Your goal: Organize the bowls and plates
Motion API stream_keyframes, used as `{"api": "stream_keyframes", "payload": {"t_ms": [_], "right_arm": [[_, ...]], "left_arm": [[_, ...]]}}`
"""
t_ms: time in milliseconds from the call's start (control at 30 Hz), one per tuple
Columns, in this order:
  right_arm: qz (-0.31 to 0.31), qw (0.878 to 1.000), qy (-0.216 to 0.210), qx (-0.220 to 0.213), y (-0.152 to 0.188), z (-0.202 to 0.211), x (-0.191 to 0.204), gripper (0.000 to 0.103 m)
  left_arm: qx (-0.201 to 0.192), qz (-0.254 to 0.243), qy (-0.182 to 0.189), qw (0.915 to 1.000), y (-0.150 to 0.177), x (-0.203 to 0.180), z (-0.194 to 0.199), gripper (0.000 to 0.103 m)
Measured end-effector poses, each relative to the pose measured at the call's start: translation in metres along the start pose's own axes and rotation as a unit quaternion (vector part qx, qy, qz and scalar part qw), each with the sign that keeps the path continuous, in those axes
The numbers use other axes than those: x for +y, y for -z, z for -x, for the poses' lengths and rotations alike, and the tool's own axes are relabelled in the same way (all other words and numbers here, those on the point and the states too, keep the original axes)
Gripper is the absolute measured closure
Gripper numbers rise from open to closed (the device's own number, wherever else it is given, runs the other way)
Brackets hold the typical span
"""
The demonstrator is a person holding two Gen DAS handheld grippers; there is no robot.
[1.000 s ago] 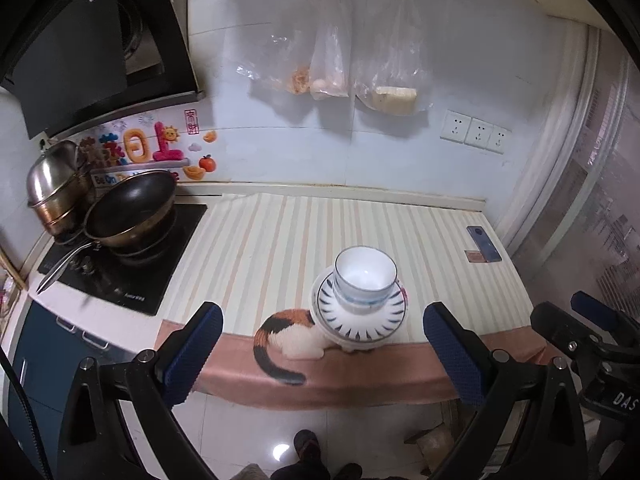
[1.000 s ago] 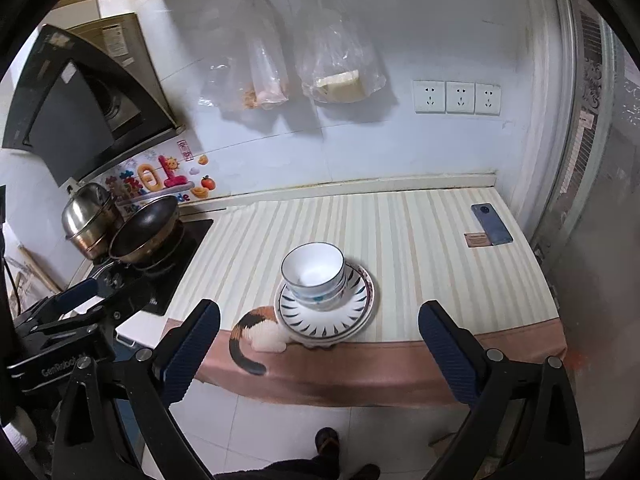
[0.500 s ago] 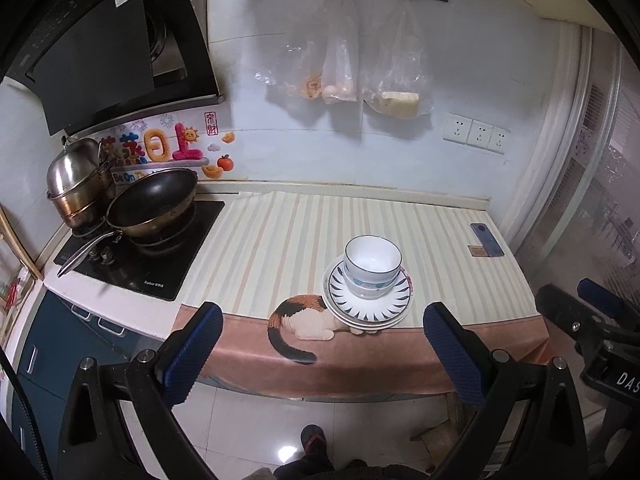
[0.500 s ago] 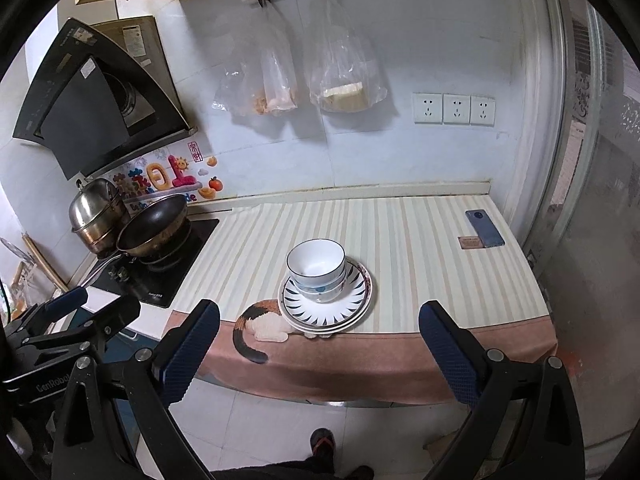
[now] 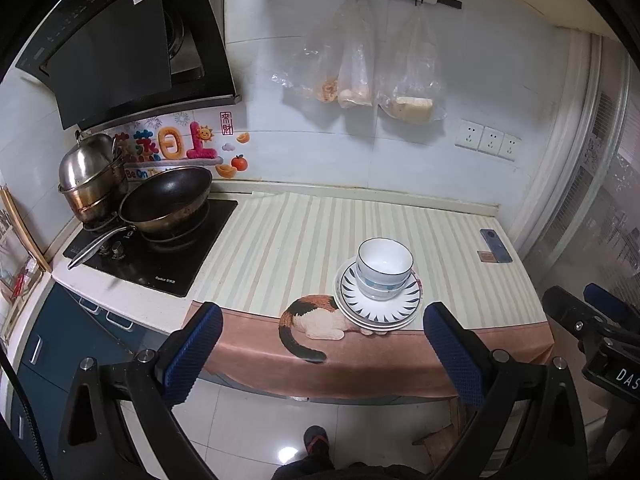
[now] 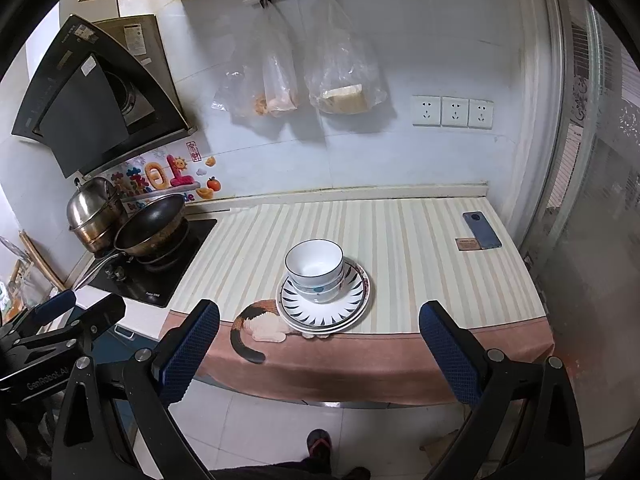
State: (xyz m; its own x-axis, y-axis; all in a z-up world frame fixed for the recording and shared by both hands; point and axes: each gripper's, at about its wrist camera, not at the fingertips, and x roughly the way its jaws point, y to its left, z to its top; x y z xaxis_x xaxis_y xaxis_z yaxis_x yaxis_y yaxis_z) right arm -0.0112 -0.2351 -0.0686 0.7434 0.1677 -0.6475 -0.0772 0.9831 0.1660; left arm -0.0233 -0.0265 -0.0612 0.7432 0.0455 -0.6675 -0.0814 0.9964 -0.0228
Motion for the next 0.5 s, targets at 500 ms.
{"api": "stream_keyframes", "payload": {"t_ms": [500], "right_arm": [[-0.001,1.0,0.0,0.015,0.003,-0.012,-0.003,0.001]], "left_arm": [[0.013,-0.004,0.001,0.9999,0.003,-0.001,-0.007,0.0]]}}
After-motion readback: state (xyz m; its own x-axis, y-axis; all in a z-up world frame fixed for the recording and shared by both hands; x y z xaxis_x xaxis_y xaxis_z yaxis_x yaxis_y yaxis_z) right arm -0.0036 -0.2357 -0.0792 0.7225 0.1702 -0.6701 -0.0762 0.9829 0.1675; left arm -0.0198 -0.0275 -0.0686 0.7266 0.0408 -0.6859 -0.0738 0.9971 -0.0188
